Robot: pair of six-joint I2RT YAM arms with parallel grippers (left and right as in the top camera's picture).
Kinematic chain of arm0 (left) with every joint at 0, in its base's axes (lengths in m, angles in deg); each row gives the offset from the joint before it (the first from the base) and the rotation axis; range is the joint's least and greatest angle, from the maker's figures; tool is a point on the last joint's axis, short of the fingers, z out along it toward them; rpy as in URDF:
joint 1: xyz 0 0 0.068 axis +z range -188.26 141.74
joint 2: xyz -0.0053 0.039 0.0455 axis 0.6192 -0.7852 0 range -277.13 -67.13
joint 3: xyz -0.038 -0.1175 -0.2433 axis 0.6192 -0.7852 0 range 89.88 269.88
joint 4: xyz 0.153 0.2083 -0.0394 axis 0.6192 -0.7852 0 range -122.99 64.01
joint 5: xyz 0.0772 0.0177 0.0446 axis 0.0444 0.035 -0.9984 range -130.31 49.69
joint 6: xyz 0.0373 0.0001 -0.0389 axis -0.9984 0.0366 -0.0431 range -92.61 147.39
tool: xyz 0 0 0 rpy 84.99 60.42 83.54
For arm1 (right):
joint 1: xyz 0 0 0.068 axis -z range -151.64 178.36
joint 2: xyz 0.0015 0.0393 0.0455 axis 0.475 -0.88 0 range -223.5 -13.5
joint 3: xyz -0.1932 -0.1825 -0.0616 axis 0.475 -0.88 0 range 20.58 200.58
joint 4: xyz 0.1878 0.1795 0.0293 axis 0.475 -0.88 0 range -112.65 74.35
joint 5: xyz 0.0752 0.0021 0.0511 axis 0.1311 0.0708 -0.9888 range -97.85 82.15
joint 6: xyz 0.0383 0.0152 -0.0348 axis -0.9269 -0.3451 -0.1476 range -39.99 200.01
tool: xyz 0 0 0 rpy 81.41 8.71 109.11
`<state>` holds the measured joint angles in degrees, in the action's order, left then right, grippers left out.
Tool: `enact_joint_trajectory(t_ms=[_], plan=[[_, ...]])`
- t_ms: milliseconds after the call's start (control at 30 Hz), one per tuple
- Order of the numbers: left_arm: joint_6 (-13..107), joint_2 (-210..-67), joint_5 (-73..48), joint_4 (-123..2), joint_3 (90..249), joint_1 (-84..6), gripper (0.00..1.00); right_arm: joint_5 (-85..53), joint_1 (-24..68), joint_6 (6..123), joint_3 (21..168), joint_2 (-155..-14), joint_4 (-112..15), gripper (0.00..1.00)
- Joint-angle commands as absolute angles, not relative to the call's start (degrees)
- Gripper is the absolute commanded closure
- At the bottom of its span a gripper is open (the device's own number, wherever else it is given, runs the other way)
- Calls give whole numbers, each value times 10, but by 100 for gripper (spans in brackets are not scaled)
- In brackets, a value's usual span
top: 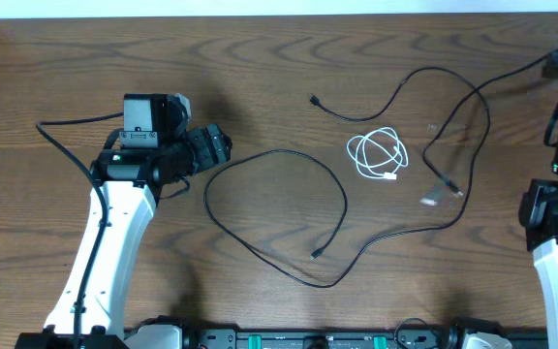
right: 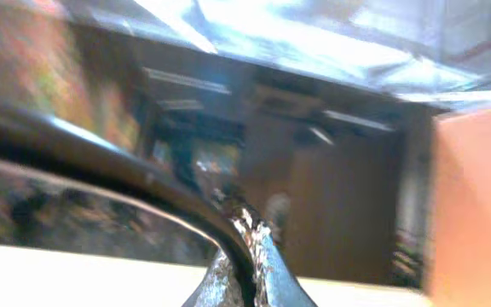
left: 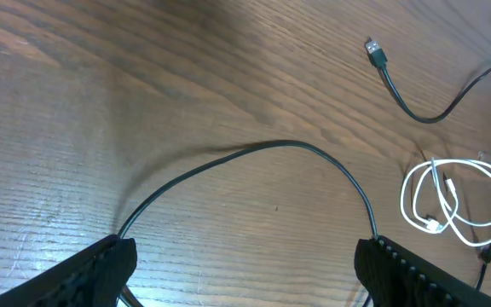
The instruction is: Untangle cables
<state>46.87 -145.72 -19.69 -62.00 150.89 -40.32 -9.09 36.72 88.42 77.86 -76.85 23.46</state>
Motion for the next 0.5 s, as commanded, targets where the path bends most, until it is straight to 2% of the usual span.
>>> enact_joint_trajectory(t_ms=[0, 167, 467], plan=[[466, -1455, -205, -622, 1520, -403, 13, -23, 393, 946, 791, -768, 211, 99], [466, -1455, -205, -622, 1520, -403, 13, -10, 450, 991, 791, -780, 176, 99], [466, -1455, -205, -622, 1520, -403, 13, 23, 612, 1091, 791, -808, 154, 99]])
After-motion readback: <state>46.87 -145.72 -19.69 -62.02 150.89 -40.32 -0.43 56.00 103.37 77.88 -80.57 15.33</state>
